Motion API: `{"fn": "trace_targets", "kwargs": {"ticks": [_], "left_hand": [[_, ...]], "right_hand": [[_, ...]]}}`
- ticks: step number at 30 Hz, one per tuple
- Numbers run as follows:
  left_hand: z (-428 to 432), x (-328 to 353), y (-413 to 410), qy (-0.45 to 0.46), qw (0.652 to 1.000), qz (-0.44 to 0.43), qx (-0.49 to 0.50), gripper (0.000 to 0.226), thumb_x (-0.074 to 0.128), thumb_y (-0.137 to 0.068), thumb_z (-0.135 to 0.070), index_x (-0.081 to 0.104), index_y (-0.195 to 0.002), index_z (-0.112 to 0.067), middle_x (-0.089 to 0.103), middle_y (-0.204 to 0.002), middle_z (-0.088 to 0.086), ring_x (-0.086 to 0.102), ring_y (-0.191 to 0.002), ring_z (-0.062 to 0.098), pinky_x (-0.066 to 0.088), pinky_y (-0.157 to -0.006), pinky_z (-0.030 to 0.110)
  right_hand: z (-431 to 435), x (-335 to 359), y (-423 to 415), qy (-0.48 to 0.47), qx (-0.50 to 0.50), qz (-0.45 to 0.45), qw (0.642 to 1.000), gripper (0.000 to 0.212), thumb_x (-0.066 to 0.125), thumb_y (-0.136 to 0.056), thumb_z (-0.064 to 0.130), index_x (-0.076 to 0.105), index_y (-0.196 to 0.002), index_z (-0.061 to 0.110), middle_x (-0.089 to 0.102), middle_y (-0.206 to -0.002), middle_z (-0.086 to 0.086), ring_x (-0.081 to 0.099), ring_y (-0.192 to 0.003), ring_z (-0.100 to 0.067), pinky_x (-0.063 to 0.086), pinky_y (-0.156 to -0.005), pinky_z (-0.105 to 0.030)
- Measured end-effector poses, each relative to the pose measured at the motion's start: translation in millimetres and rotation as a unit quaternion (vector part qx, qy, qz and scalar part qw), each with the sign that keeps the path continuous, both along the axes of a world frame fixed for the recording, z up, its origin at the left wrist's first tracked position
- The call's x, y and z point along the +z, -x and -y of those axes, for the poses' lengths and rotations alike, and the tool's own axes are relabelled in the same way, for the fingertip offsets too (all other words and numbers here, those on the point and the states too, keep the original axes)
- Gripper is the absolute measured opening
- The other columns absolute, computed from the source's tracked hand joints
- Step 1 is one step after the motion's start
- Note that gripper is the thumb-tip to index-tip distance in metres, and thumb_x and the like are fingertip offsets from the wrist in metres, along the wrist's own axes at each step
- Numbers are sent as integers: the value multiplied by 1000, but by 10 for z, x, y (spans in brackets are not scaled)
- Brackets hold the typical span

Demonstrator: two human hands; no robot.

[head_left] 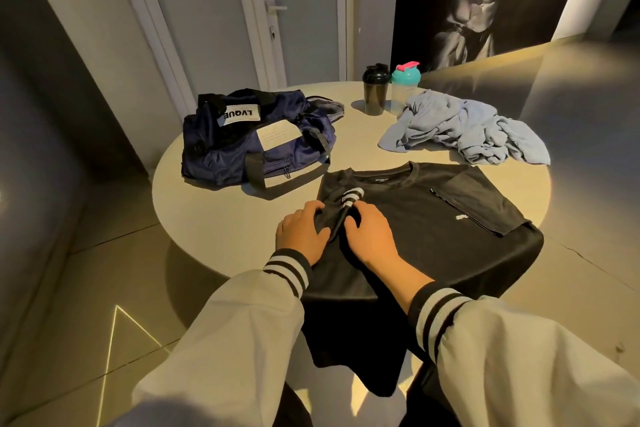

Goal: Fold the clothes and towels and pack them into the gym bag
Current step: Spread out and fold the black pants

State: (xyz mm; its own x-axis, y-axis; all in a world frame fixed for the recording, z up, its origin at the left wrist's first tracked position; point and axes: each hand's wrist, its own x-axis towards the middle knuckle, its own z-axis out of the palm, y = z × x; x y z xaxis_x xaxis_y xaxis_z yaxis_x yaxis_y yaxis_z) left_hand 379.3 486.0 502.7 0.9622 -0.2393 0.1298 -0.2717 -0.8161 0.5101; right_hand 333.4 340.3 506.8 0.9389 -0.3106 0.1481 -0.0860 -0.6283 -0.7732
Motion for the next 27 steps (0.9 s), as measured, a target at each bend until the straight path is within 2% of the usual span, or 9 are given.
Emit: {"fn": "trace_targets", "kwargs": {"ticks": [4, 7, 10, 13, 17, 20, 22, 24, 27], "left_hand": [[8, -10, -37, 25, 997, 33, 69, 37, 54, -99, -22, 52, -136, -26, 54, -126, 8, 47, -119, 29, 42, -103, 45], [-98, 31, -136, 85, 985, 1, 151, 31, 49, -103, -20, 58, -132, -21, 53, -129, 11, 57, -114, 32, 46, -99, 43], [-167, 117, -124, 126, 972, 10, 200, 27, 44, -106, -23, 61, -126, -20, 51, -126, 10, 59, -107, 30, 46, -93, 36], [-43, 249, 64, 172, 979, 86, 72, 23, 45, -105, -24, 63, -119, -20, 49, -118, 2, 57, -101, 16, 41, -89, 20], [127, 242, 290, 171, 970, 26, -172, 22, 57, -100, -25, 66, -120, -25, 58, -120, -7, 55, -106, 0, 39, -87, 4], [50, 251, 227, 262, 962, 14, -75, 24, 51, -102, -25, 65, -121, -23, 61, -118, -6, 57, -102, -2, 43, -83, 6], [-26, 210, 119, 240, 971, -13, -11, 28, 45, -103, -17, 64, -123, -22, 63, -122, -3, 58, -108, 7, 44, -94, 16], [-56, 165, 78, 165, 983, -56, -55, 35, 44, -98, -4, 68, -119, -20, 64, -127, -1, 57, -118, 15, 40, -105, 24], [-48, 57, 61, 58, 985, -54, -154, 29, 54, -91, -2, 73, -104, -19, 63, -131, 0, 54, -124, 18, 36, -112, 30]], "right_hand": [[18, 3, 19, -79, -12, 6, 997, 37, 51, -100, 20, 48, -136, 20, 59, -133, -6, 56, -119, -23, 43, -94, -30], [24, -25, -1, -57, 9, -1, 998, 35, 52, -99, 24, 48, -133, 26, 62, -129, -2, 53, -124, -25, 46, -103, -41], [28, -32, -10, -54, 29, -8, 998, 49, 50, -100, 34, 35, -146, 36, 56, -142, 0, 42, -137, -32, 38, -113, -52], [27, -35, -19, -73, 37, -3, 997, 51, 41, -103, 40, 25, -152, 45, 53, -146, 2, 38, -139, -34, 34, -114, -54], [77, -43, -23, -137, 7, 49, 989, 42, 37, -106, 27, 41, -148, 33, 59, -138, -1, 53, -126, -23, 42, -108, -37], [104, -20, -2, -117, -23, 75, 990, 36, 38, -107, 22, 56, -139, 19, 58, -134, -4, 53, -124, -17, 35, -98, -20], [90, -12, 8, -110, -14, 89, 990, 36, 41, -107, 26, 56, -138, 17, 53, -136, -2, 48, -121, -9, 30, -98, -16], [74, -6, 13, -120, 12, 87, 989, 39, 44, -105, 33, 52, -142, 21, 47, -137, 2, 44, -116, -2, 30, -98, -17], [87, -35, 0, -71, 53, 79, 993, 41, 54, -101, 32, 53, -141, 26, 49, -135, 2, 48, -121, -10, 38, -102, -26]]}}
